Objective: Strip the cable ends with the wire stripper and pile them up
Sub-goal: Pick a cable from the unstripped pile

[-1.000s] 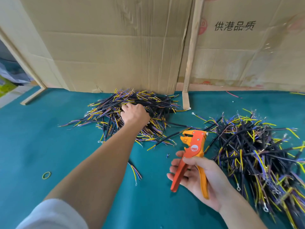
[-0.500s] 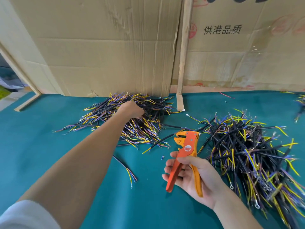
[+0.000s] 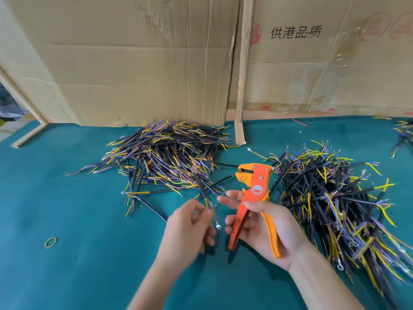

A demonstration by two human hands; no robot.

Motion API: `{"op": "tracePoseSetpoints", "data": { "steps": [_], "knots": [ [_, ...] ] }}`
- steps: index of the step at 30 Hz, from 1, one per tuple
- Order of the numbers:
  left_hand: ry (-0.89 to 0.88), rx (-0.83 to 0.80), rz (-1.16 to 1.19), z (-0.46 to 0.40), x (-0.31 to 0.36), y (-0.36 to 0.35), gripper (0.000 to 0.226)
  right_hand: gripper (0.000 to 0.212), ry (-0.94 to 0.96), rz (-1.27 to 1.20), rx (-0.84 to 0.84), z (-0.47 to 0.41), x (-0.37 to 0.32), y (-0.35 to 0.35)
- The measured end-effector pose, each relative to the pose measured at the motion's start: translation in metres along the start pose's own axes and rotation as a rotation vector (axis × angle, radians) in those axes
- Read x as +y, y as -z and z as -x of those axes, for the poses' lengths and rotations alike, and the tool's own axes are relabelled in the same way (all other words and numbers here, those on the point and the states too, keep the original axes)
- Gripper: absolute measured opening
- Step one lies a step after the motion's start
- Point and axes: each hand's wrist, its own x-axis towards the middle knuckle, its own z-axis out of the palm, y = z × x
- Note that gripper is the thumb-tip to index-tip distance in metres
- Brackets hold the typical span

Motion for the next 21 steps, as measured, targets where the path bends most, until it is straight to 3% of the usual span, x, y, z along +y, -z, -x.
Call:
{"op": "tracePoseSetpoints", "data": {
  "steps": [7,12,21],
  "knots": [
    [-0.240,0.083,-0.245,0.030,-0.021,-0.023,0.016,0.060,-0.010,0.100,-0.032,0.001,-0.002,0.001],
    [-0.340,0.074,-0.241,0.033,-0.022,-0.023,0.013,0.058,-0.036,0.166,-0.013,0.004,-0.005,0.002],
    [-0.408,-0.068,-0.222,0.036,-0.022,-0.020,0.006,0.052,-0.070,0.318,-0.198,0.011,-0.012,0.011]
  ]
}}
